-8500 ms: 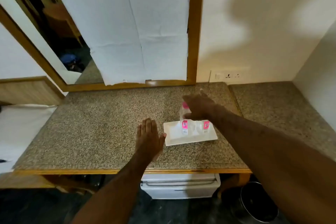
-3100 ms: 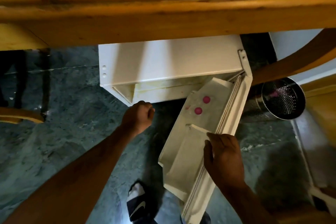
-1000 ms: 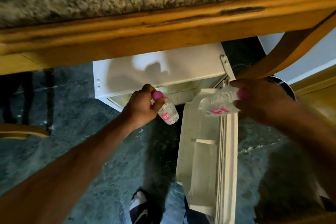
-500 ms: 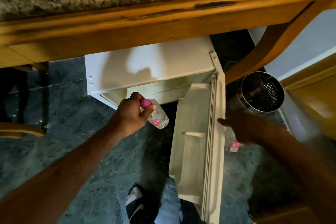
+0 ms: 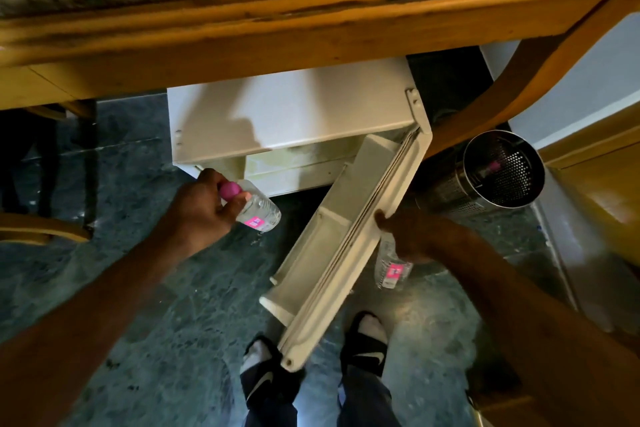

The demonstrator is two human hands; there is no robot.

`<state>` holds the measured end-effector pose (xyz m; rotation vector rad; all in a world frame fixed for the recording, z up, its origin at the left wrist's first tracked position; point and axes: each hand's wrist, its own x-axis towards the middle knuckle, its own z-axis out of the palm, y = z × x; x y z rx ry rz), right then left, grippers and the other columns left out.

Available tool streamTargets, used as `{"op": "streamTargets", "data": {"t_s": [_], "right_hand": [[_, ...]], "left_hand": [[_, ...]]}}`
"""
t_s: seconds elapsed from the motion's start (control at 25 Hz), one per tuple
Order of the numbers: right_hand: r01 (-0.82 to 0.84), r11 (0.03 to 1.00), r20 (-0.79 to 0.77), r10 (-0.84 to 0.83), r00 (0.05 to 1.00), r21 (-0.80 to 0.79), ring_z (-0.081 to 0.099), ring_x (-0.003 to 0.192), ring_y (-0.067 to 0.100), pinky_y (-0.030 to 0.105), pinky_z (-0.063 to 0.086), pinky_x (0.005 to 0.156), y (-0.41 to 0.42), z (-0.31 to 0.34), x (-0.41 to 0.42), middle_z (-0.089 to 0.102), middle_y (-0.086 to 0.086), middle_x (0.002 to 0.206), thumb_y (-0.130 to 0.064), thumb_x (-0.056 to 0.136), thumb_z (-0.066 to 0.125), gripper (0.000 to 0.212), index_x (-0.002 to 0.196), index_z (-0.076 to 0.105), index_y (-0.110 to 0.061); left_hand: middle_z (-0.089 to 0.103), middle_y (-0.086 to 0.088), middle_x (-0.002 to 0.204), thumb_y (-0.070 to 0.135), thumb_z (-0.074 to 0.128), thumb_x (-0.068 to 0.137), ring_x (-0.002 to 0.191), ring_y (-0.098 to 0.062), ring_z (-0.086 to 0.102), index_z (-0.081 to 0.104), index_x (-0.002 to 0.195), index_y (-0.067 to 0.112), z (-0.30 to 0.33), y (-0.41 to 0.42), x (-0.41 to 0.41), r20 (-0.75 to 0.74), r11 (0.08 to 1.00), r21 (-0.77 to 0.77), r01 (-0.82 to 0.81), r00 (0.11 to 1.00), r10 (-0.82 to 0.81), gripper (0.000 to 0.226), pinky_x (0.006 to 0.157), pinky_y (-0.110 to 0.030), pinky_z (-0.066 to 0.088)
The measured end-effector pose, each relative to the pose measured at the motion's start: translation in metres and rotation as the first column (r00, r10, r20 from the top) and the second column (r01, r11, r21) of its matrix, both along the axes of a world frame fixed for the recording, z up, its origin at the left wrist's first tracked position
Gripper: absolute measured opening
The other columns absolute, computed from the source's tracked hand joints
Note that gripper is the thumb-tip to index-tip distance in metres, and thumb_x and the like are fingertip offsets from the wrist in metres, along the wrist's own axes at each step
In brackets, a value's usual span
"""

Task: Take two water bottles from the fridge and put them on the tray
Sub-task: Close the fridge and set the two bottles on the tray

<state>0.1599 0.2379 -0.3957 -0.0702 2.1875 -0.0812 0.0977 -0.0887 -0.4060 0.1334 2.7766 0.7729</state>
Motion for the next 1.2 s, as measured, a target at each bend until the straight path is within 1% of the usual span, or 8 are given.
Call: {"op": "streamTargets", "data": {"t_s": [0.08,0.16,0.36,0.6,0.72,0.8,1.04,1.2], "right_hand": [[-0.024,1.000,-0.026,0.023,0.999,-0.016,0.059,0.109,0.036,0.042,0.048,0.088,-0.018,0.000,-0.013,0.060,0.020,0.122,-0.022,0.089,0.055,0.049,0.135,0.043,-0.008],[-0.015,1.000,-0.063,0.014,0.998,-0.026,0.058,0.112,0.033,0.039,0.047,0.091,-0.035,0.003,-0.024,0.059,0.017,0.126,-0.020,0.091,0.054,0.047,0.135,0.046,-0.008],[-0.041,0.999,-0.120,0.041,0.992,0.005,0.057,0.116,0.030,0.032,0.046,0.092,-0.066,0.004,-0.057,0.059,0.015,0.129,-0.021,0.088,0.060,0.046,0.131,0.051,-0.006],[0.037,0.999,-0.158,-0.042,0.987,-0.035,0.061,0.108,0.032,0.033,0.048,0.087,-0.085,0.000,-0.089,0.064,0.016,0.120,-0.020,0.085,0.064,0.038,0.118,0.060,-0.001],[0.026,0.999,-0.187,-0.030,0.982,-0.025,0.064,0.100,0.031,0.031,0.049,0.075,-0.093,0.000,-0.102,0.067,0.017,0.112,-0.018,0.085,0.062,0.031,0.109,0.064,0.002],[0.012,1.000,-0.194,-0.016,0.981,-0.024,0.065,0.100,0.031,0.030,0.048,0.073,-0.096,0.001,-0.109,0.067,0.017,0.112,-0.019,0.087,0.061,0.031,0.110,0.065,0.002],[-0.038,0.999,-0.250,0.038,0.968,0.006,0.064,0.103,0.030,0.032,0.051,0.081,-0.098,-0.007,-0.110,0.067,0.016,0.112,-0.019,0.086,0.061,0.031,0.109,0.065,0.002],[0.006,1.000,-0.303,-0.012,0.953,-0.021,0.062,0.110,0.033,0.035,0.051,0.087,-0.095,0.001,-0.099,0.063,0.022,0.121,-0.018,0.087,0.061,0.054,0.131,0.046,0.010]], "left_hand": [[0.071,-0.011,0.087,0.039,0.067,0.083,0.081,-0.030,0.067,0.054,0.094,0.016,0.008,-0.022,-0.004,-0.020,0.999,-0.032,-0.016,1.000,0.016,0.028,0.072,-0.034,0.052],[0.070,-0.010,0.086,0.041,0.069,0.081,0.080,-0.030,0.066,0.054,0.094,0.018,0.014,-0.044,-0.007,-0.067,0.995,-0.093,-0.033,0.997,0.027,0.030,0.071,-0.030,0.045],[0.047,0.004,0.065,0.043,0.069,0.080,0.063,-0.025,0.051,0.046,0.084,0.021,0.016,-0.097,-0.010,-0.041,0.973,-0.223,-0.062,0.998,0.055,0.032,0.065,-0.034,0.041],[0.054,-0.001,0.069,0.042,0.070,0.080,0.075,-0.037,0.064,0.054,0.087,0.015,0.013,-0.119,0.007,-0.012,0.948,-0.307,-0.085,0.996,0.085,0.032,0.073,-0.039,0.048],[0.047,0.007,0.066,0.042,0.071,0.079,0.062,-0.020,0.052,0.054,0.088,0.016,0.012,-0.112,0.008,0.004,0.960,-0.255,-0.118,0.992,0.123,0.032,0.065,-0.033,0.039],[0.049,0.007,0.068,0.043,0.070,0.080,0.058,-0.012,0.044,0.054,0.089,0.017,0.013,-0.105,0.004,0.018,0.962,-0.242,-0.125,0.991,0.133,0.031,0.063,-0.031,0.036],[0.049,0.012,0.067,0.047,0.068,0.080,0.059,-0.001,0.044,0.051,0.088,0.021,0.018,-0.087,-0.014,0.026,0.972,-0.210,-0.101,0.994,0.109,0.032,0.051,-0.024,0.030],[0.049,0.012,0.065,0.049,0.068,0.079,0.059,-0.008,0.050,0.046,0.081,0.027,0.030,-0.079,-0.012,0.049,0.977,-0.207,-0.055,0.997,0.066,0.031,0.055,-0.023,0.033]]}}
